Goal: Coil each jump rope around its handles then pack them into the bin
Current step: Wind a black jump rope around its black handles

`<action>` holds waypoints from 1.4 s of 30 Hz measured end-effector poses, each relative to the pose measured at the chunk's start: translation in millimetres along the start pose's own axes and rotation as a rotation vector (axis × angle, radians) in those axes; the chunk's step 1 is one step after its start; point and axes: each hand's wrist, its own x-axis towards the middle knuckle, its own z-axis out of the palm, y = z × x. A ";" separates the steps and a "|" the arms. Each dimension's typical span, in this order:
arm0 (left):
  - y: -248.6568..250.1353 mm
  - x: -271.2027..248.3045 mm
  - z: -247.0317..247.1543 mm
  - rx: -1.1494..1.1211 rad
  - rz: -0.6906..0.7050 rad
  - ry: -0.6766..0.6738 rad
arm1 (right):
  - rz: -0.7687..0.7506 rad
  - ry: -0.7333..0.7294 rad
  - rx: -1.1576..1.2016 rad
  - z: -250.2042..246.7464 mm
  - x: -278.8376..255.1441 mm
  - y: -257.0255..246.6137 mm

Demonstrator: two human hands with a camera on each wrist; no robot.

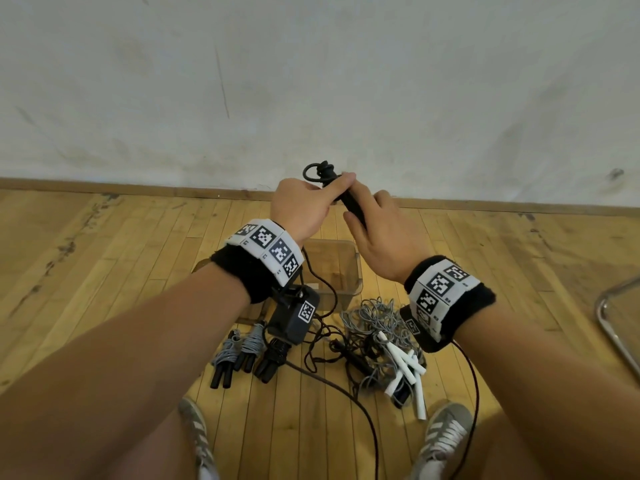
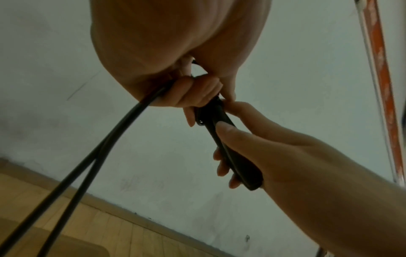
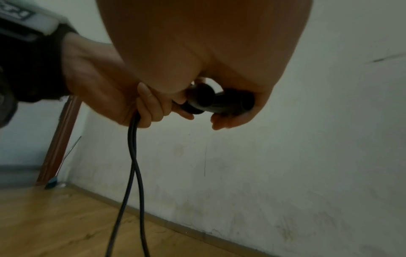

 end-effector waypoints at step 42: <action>8.5 -6.6 5.0 -0.038 0.004 -0.098 | 0.182 0.014 0.211 -10.7 9.1 20.7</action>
